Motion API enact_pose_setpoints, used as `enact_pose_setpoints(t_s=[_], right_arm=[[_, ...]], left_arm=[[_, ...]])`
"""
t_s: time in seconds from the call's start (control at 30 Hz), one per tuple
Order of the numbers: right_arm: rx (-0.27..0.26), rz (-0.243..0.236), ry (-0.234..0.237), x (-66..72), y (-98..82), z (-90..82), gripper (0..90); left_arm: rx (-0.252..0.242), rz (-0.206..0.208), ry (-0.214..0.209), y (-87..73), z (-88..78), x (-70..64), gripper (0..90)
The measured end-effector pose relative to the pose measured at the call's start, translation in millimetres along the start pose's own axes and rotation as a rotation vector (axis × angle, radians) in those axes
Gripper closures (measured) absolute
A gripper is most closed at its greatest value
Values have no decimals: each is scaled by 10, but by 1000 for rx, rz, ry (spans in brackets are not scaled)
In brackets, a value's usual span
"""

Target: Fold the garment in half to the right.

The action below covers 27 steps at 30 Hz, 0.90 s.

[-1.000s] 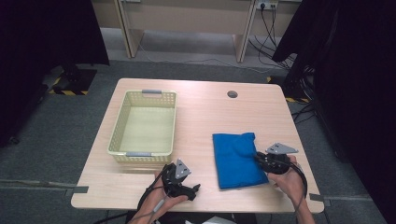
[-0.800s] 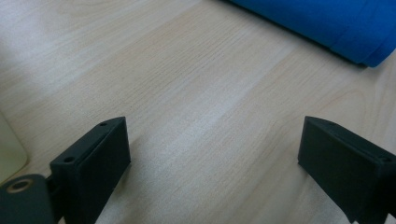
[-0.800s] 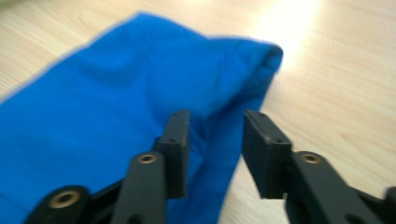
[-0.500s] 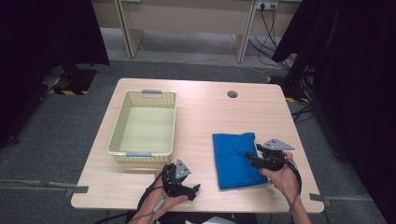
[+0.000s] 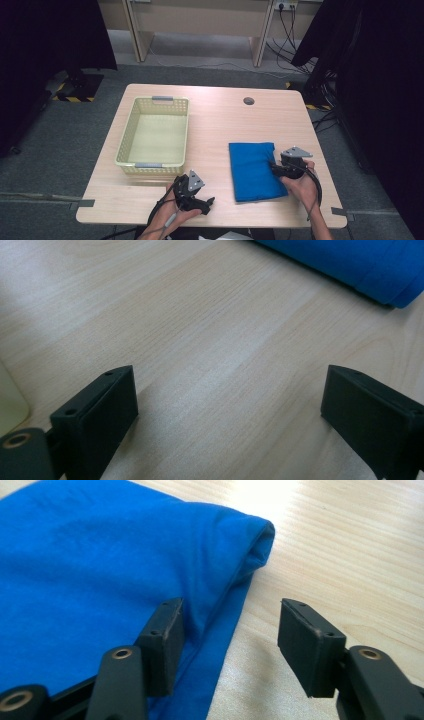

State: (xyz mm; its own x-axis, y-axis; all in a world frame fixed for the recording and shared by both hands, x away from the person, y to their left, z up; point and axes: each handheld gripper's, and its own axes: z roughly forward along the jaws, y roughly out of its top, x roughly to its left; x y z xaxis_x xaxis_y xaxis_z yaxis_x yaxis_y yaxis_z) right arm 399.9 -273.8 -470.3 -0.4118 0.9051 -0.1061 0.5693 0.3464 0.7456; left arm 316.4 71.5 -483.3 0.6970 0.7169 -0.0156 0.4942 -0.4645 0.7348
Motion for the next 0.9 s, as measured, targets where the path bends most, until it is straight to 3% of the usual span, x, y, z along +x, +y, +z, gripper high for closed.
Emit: enact_pose_setpoints(t_s=[0.3, 0.9], right_arm=[[-58, 7, 44, 85, 55, -197, 349], [-38, -23, 110, 267, -16, -318, 266]], left_arm=[[0, -1, 0, 0, 1, 0, 69], [-1, -2, -3, -5, -7, 4, 71]])
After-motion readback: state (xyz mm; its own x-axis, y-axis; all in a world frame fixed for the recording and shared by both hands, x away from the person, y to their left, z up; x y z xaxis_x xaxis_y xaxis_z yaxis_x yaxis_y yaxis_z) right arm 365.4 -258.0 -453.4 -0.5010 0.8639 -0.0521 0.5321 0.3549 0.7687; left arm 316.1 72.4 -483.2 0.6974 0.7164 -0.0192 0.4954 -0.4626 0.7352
